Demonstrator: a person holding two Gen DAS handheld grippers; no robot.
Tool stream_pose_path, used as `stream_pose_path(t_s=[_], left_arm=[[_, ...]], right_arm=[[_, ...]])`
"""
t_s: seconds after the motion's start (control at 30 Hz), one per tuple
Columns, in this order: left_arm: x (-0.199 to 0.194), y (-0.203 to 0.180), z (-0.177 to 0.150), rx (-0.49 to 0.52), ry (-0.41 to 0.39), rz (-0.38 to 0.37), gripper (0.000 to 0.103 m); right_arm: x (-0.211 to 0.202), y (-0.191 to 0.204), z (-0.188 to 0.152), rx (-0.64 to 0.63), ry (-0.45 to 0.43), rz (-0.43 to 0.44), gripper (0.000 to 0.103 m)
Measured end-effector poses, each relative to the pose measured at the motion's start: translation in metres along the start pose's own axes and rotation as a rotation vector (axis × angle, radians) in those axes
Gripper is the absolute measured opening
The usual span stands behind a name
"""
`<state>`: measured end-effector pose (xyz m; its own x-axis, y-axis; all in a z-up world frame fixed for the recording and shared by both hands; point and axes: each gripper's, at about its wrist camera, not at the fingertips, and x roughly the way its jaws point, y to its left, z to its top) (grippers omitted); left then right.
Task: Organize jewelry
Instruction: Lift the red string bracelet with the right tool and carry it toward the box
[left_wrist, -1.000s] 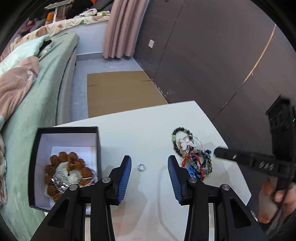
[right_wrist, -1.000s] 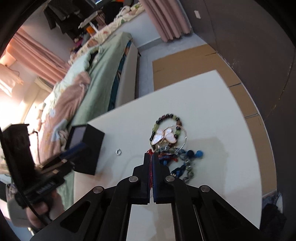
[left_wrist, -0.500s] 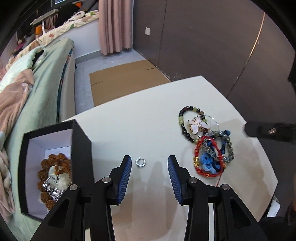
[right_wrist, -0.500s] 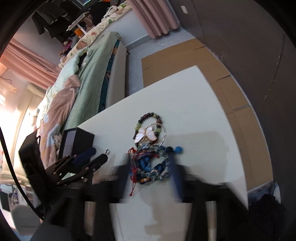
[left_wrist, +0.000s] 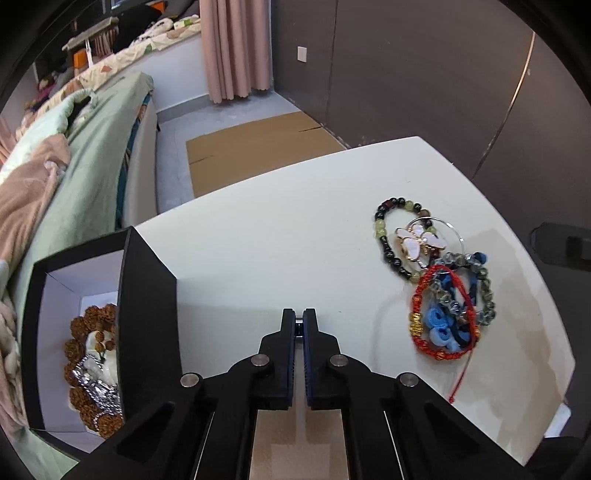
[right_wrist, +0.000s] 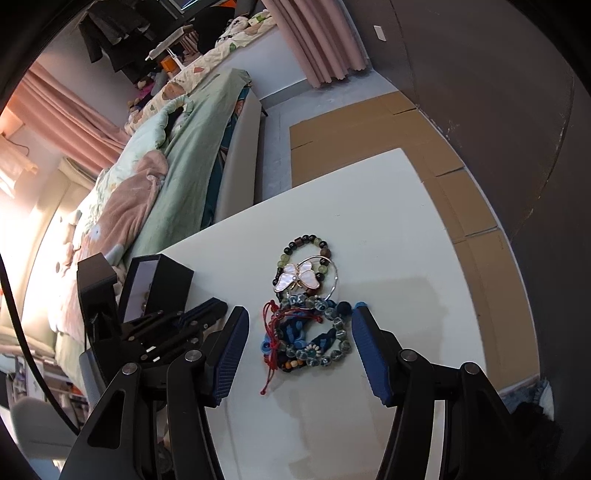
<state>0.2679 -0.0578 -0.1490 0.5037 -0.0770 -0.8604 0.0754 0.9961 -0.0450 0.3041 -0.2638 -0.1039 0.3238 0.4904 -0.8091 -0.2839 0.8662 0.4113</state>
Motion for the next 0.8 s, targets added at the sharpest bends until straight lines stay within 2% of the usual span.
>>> stream_pose_path(t_s=[0.27,0.57,0.63,0.7,0.73,0.8], left_arm=[[-0.036,0.017,0.005,-0.088,-0.074,-0.086,0.003],[-0.069,0.040,0.005,-0.169,-0.134,-0.161,0.003],[-0.075,0.044,0.006,-0.173,-0.148,-0.162,0.003],[-0.081,0.049,0.005,-0.177,-0.161,-0.161,0.003],[-0.084,0.052,0.006,-0.180,-0.168,-0.161,0.003],[-0.089,0.057,0.006,-0.187,-0.177,-0.159,0.003]], right_arm=[[0.019,0.012,-0.002,-0.017,0.046,0.038,0.059],[0.049,0.027,-0.006,-0.046,0.106,-0.022,0.058],[0.053,0.028,-0.006,-0.050,0.112,-0.039,0.050],[0.056,0.028,-0.006,-0.047,0.120,-0.042,0.019],[0.056,0.028,-0.006,-0.042,0.127,-0.039,0.012],[0.054,0.030,-0.006,-0.063,0.124,-0.040,0.007]])
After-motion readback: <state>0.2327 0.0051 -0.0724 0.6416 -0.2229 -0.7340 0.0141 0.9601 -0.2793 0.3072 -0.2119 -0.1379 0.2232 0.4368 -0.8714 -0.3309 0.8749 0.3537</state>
